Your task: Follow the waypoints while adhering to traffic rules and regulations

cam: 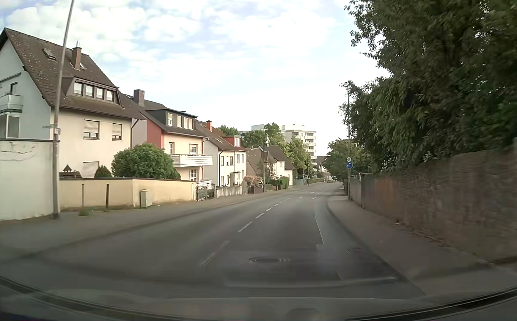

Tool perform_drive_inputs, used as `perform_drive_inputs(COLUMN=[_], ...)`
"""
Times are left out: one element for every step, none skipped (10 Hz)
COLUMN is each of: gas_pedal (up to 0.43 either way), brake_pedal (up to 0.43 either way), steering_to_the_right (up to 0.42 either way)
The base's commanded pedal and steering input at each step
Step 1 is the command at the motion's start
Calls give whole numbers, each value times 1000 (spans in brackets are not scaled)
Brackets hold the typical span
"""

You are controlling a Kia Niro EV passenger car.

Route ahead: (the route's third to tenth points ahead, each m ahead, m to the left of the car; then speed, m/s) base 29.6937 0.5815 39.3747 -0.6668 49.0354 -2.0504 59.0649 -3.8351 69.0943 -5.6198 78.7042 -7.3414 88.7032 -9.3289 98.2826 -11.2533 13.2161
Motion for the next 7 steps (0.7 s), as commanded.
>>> perform_drive_inputs(gas_pedal=[0, 0, 0, 0, 0, 0, 0], brake_pedal=[213, 213, 213, 213, 213, 213, 213], steering_to_the_right=[31, 33, 33, 33, 33, 33, 31])
